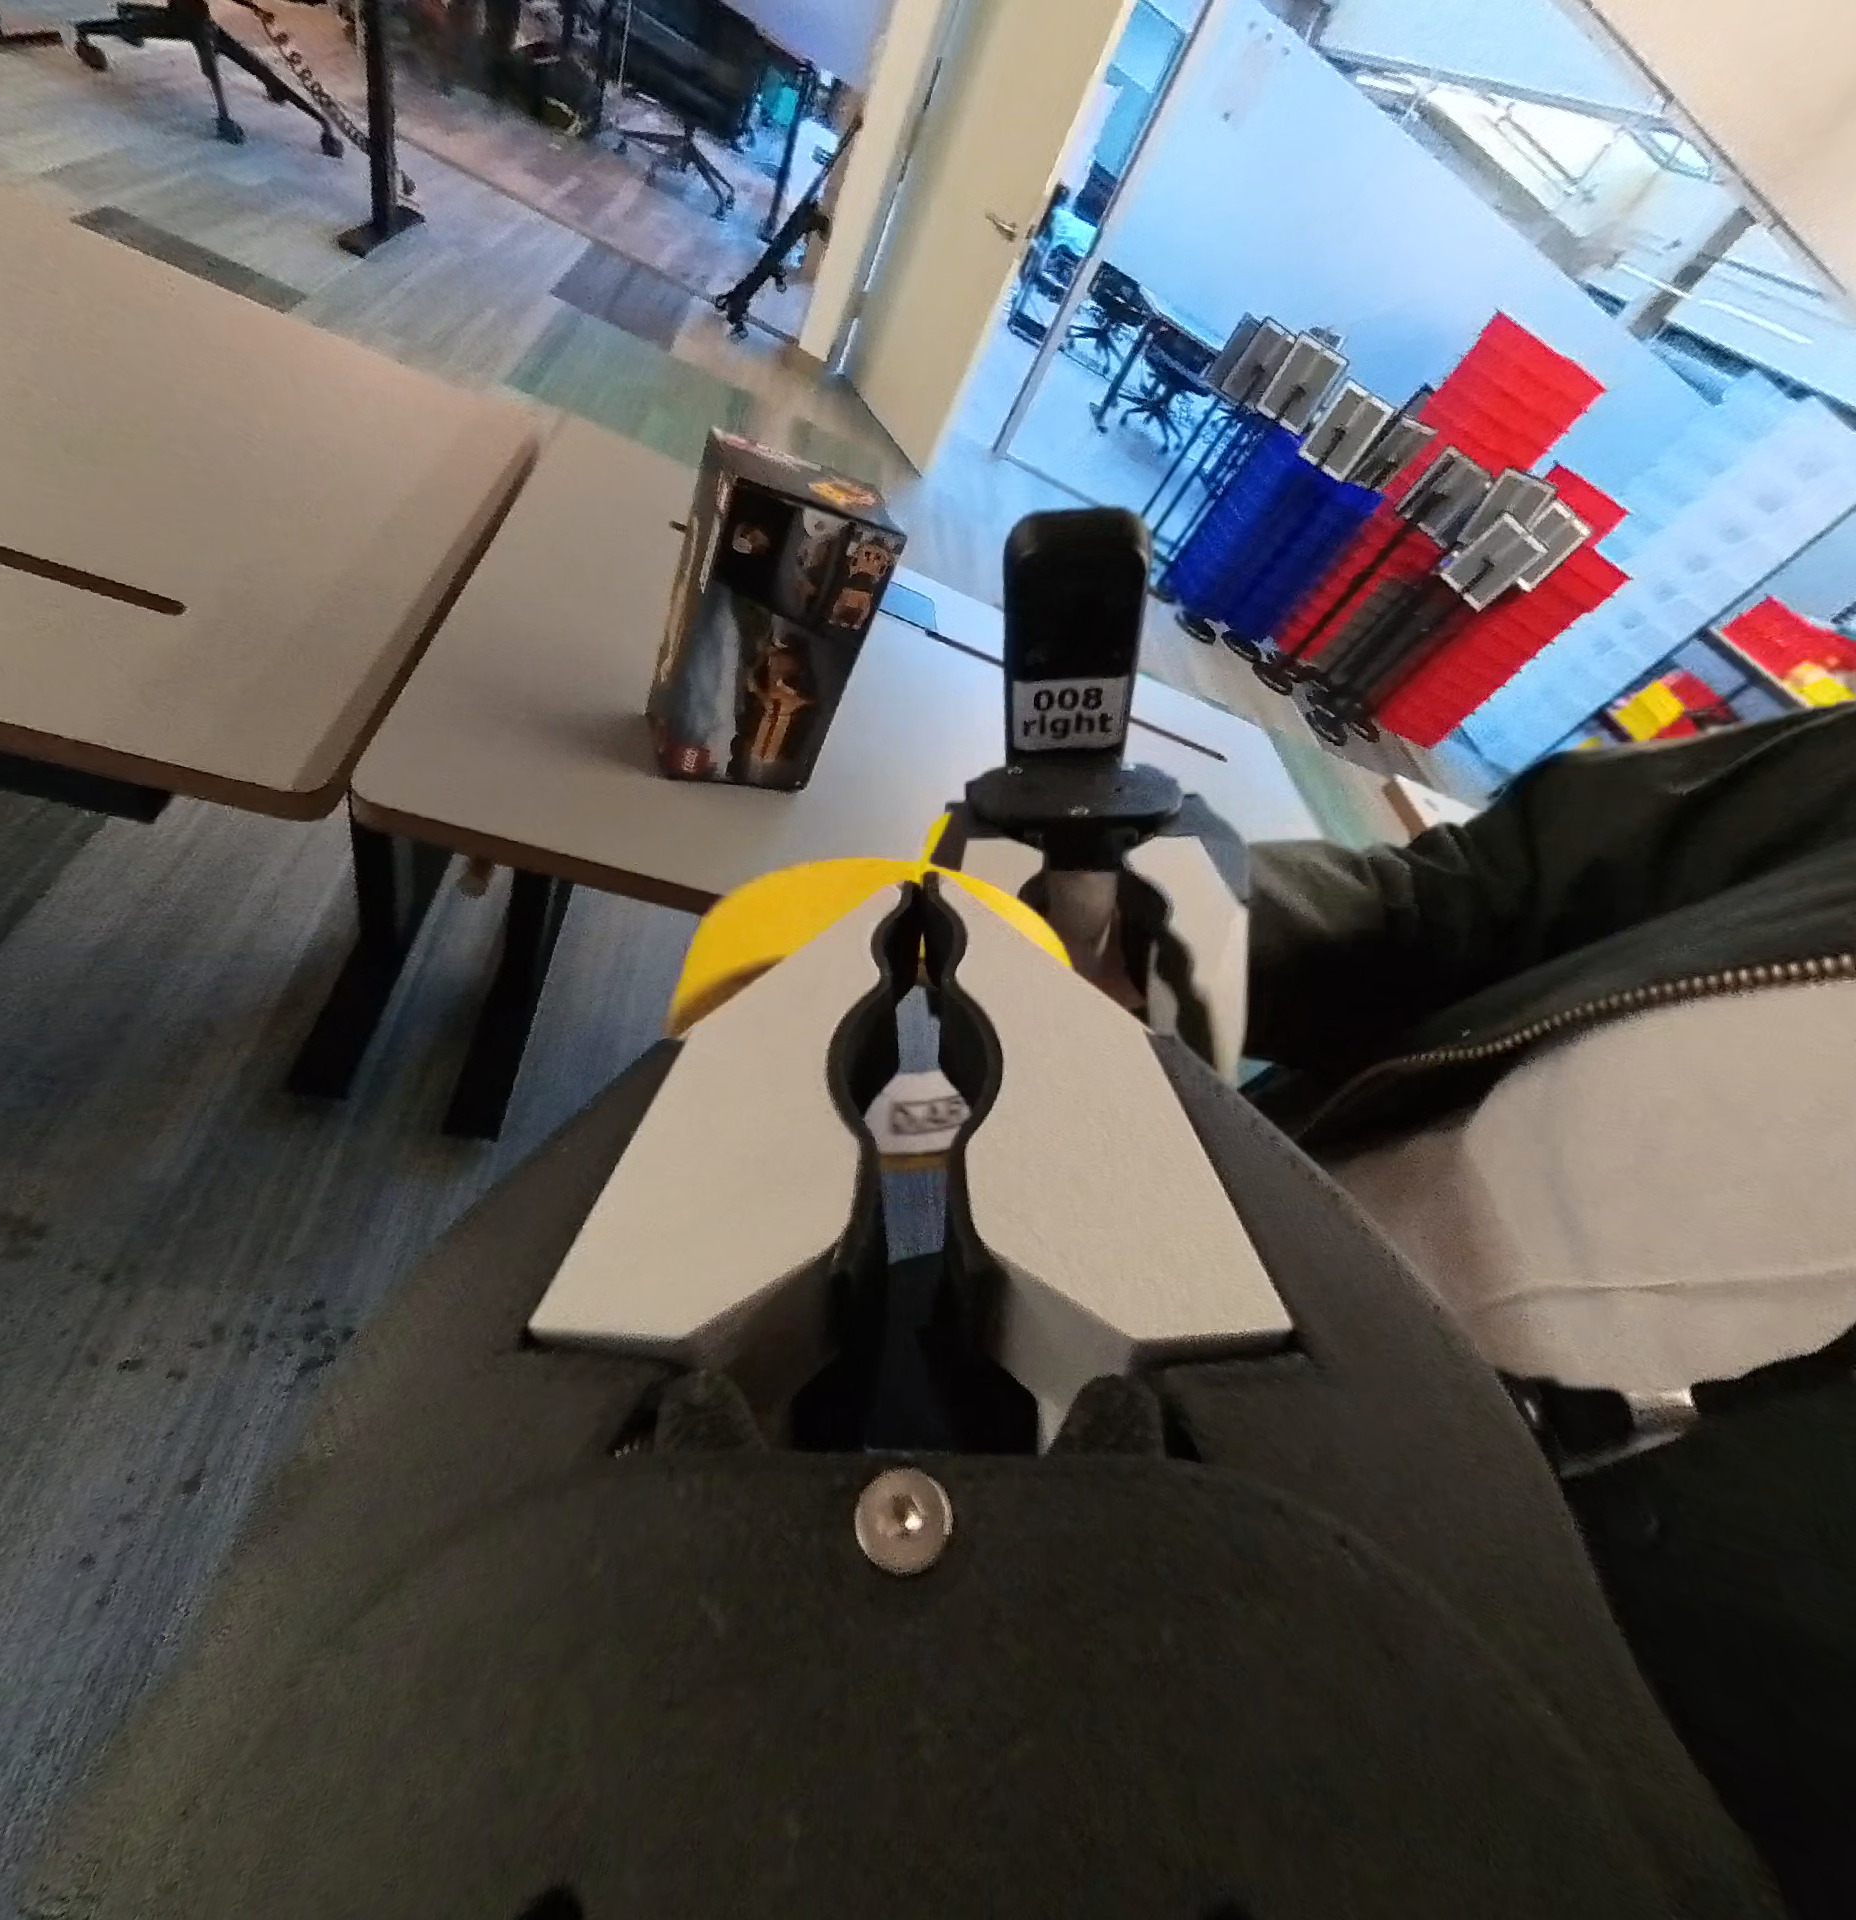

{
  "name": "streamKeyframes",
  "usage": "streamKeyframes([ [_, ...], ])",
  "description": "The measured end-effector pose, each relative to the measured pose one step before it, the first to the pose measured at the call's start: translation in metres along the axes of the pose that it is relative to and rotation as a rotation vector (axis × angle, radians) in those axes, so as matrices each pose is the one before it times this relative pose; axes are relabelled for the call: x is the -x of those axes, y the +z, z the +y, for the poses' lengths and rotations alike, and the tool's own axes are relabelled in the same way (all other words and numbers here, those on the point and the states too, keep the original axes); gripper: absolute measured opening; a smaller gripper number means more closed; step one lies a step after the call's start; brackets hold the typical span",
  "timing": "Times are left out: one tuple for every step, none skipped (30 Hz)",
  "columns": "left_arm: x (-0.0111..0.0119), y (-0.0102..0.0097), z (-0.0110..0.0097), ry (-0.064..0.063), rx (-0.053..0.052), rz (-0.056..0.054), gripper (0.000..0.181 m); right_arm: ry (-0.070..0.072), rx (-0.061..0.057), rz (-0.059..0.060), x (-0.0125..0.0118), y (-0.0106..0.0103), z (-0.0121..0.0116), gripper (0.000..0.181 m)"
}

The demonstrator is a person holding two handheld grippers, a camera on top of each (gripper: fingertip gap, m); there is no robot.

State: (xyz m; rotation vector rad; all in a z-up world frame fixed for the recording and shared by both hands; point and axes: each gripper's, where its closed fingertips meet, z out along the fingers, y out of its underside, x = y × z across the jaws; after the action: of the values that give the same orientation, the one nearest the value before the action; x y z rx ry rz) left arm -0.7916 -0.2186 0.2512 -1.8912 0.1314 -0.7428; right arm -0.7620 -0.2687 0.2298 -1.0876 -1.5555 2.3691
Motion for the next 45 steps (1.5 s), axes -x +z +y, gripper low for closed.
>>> streamKeyframes([
  [-0.00231,0.00371,-0.0012,-0.0048,0.0078,0.0105,0.0,-0.0222,0.0147,0.0167,-0.0031,-0.00087,0.00386,0.032],
  [-0.00228,0.00388,0.00096,-0.0031,0.0181,0.0132,0.0,-0.0201,0.0073,0.0268,-0.00467,-0.00186,0.0026,0.021],
  [-0.00068,0.00375,0.00216,0.0021,0.0211,0.0036,0.0,-0.0075,-0.0043,0.0035,-0.00145,-0.00277,0.00037,0.015],
  [0.00324,0.00235,0.00218,0.0156,0.0173,-0.0229,0.0,0.0125,-0.0039,0.0012,-0.00142,-0.00305,0.00026,0.011],
  [0.00336,0.00144,0.00226,0.0244,0.0161,-0.0249,0.0,0.0223,0.0083,0.0199,-0.00483,-0.00337,0.00203,0.01],
  [0.00245,0.00115,0.00249,0.0207,0.0175,-0.0214,0.0,0.0274,0.0113,0.0292,-0.00615,-0.00253,0.00336,0.01],
  [0.00225,0.00094,0.00163,0.0242,0.0118,-0.0229,0.0,0.015,-0.0013,0.0296,-0.00586,-0.00234,0.00197,0.01],
  [0.00039,0.00155,0.00167,0.0255,0.0112,-0.0156,0.0,0.0262,-0.0057,0.0054,-0.00238,-0.00131,0.00123,0.01],
  [0.00075,0.00178,0.002,0.0287,0.0148,-0.0212,0.0,0.0437,-0.0046,-0.0029,-0.00182,-0.00033,0.00139,0.01],
  [0.00085,0.00177,0.00246,0.035,0.0178,-0.0251,0.0,0.0463,-0.0018,0.0041,-0.00371,-0.00047,0.00206,0.011],
  [0.0005,0.00161,0.00218,0.0357,0.0168,-0.0239,0.0,0.0372,-0.0031,0.0107,-0.00502,-0.00086,0.00196,0.011],
  [-0.00058,0.00148,0.00194,0.03,0.0148,-0.017,0.0,0.0304,-0.0034,0.0145,-0.0053,-0.00115,0.00184,0.011],
  [-0.00169,0.00151,0.00145,0.0217,0.0122,-0.0084,0.0,0.0266,-0.0018,0.0129,-0.00441,-0.00096,0.00168,0.012],
  [-0.00171,0.0014,0.00187,0.0125,0.013,-0.0054,0.0,0.0229,0.0017,0.0081,-0.00335,-0.00089,0.00136,0.012],
  [-0.00156,0.0011,0.00132,0.0089,0.0074,-0.0038,0.0,0.0157,0.004,0.0131,-0.00357,-0.0008,0.00125,0.012],
  [-0.00142,0.0006,0.00075,0.0033,0.0014,-0.0014,0.0,0.0113,0.0037,0.0166,-0.00376,-0.00082,0.0008,0.012],
  [-0.00171,-0.00001,-0.0003,-0.003,-0.0055,0.0043,0.0,0.0097,-0.0009,0.0184,-0.00421,-0.00107,-0.00032,0.011],
  [-0.00172,-0.00012,-0.00053,-0.0015,-0.0049,0.0051,0.0,0.0194,-0.0066,0.0076,-0.00302,-0.00108,-0.00156,0.011],
  [-0.00181,-0.00046,-0.00159,-0.0004,-0.0088,0.0032,0.0,0.0243,-0.0095,-0.0013,-0.00196,-0.0008,-0.00191,0.01],
  [-0.00189,-0.00028,-0.001,0.0023,-0.0016,0.0013,0.0,0.0277,-0.0064,-0.0032,-0.00169,-0.00031,-0.0015,0.01],
  [-0.00185,-0.00003,-0.00023,0.0064,0.0054,-0.0014,0.0,0.0249,-0.001,0.0049,-0.00262,-0.00009,-0.00043,0.01],
  [-0.00269,0.00033,-0.00005,0.0101,0.0062,0.0015,0.0,0.0207,0.0008,0.007,-0.00279,-0.00008,-0.00002,0.01],
  [-0.00301,0.00047,0.00035,0.0104,0.0086,0.0009,0.0,0.0308,-0.0058,-0.002,-0.0021,-0.00044,-0.0007,0.009],
  [-0.00283,0.00032,-0.00027,0.0126,0.0029,-0.0004,0.0,0.0442,-0.0111,-0.0102,-0.00162,-0.00076,-0.00106,0.009],
  [-0.00145,0.00063,0.00043,0.0131,0.0071,-0.0065,0.0,0.0408,-0.01,-0.0208,0.00009,-0.00065,-0.00055,0.009],
  [-0.00111,0.00071,0.00013,0.012,0.0022,-0.0045,0.0,0.032,0.0056,-0.0155,0.00055,0.00044,0.00219,0.009],
  [-0.00095,-0.00001,-0.00148,0.0001,-0.0105,0.0044,0.0,0.0079,0.0106,-0.0191,0.00262,0.00111,0.00359,0.009],
  [0.00005,-0.00155,-0.00361,-0.0204,-0.0227,0.0086,0.0,-0.0137,0.0085,-0.0358,0.00607,0.00086,0.00373,0.009],
  [0.00081,-0.00219,-0.00389,-0.032,-0.0231,0.0112,0.0,-0.0147,0.0036,-0.0409,0.00727,0.00018,0.0033,0.009],
  [-0.00011,-0.0019,-0.00399,-0.0382,-0.0253,0.0185,0.0,-0.0211,0.0028,-0.0272,0.00601,-0.00029,0.00336,0.012],
  [-0.00094,-0.00143,-0.00404,-0.0399,-0.0272,0.0212,0.0,-0.0324,0.0061,-0.0175,0.00479,-0.00099,0.0042,0.017],
  [-0.00106,-0.00064,-0.00336,-0.0318,-0.0225,0.0186,0.0,-0.0368,0.0079,-0.0128,0.00418,-0.00156,0.00506,0.019],
  [-0.00078,0.00007,-0.00192,-0.0239,-0.0106,0.0141,0.0,-0.0313,0.0083,0.0004,0.00217,-0.0019,0.00572,0.019],
  [-0.00103,0.00027,-0.00194,-0.0167,-0.0076,0.0109,0.0,-0.0314,0.0148,0.011,0.00025,-0.00184,0.00734,0.018],
  [-0.00083,0.00061,-0.00148,-0.0094,-0.0016,0.0068,0.0,-0.034,0.0139,0.0143,-0.00021,-0.00139,0.00792,0.021],
  [-0.00123,0.00163,0.00038,-0.0018,0.0111,0.0076,0.0,-0.0213,0.0009,0.0099,0.00074,-0.00114,0.00594,0.021],
  [-0.00279,0.00266,0.00098,0.0029,0.0159,0.0148,0.0,-0.0168,-0.0036,0.0065,0.00188,-0.00092,0.00488,0.019],
  [-0.00331,0.00398,0.00126,0.0096,0.0166,0.0126,0.0,-0.0193,-0.0023,0.0155,0.0012,-0.00126,0.00366,0.017],
  [-0.00292,0.00527,0.00252,0.0238,0.024,0.0058,0.0,-0.0244,-0.0076,0.0217,0.00073,-0.00249,0.00164,0.014],
  [-0.0003,0.00619,0.0038,0.038,0.0321,-0.014,0.0,-0.0083,-0.0038,0.0378,-0.00246,-0.00382,0.00125,0.012],
  [0.00021,0.0065,0.00255,0.0469,0.0251,-0.0186,0.0,0.0173,0.0047,0.049,-0.00572,-0.00507,0.0026,0.013],
  [-0.00297,0.0069,0.00027,0.0358,0.0125,0.0025,0.0,0.0217,-0.003,0.0356,-0.00453,-0.00634,0.0018,0.014],
  [-0.00417,0.00692,-0.00166,0.0122,0.0045,0.0148,0.0,0.0248,-0.019,0.0207,-0.00271,-0.00795,-0.00043,0.015],
  [-0.00456,0.0072,-0.00309,0.0028,-0.0025,0.0202,0.0,0.0262,-0.02,0.019,-0.00262,-0.00906,-0.00107,0.015],
  [-0.00413,0.00737,-0.00336,0.0024,-0.004,0.0199,0.0,0.0172,-0.0163,0.022,-0.00285,-0.00987,-0.00116,0.015],
])
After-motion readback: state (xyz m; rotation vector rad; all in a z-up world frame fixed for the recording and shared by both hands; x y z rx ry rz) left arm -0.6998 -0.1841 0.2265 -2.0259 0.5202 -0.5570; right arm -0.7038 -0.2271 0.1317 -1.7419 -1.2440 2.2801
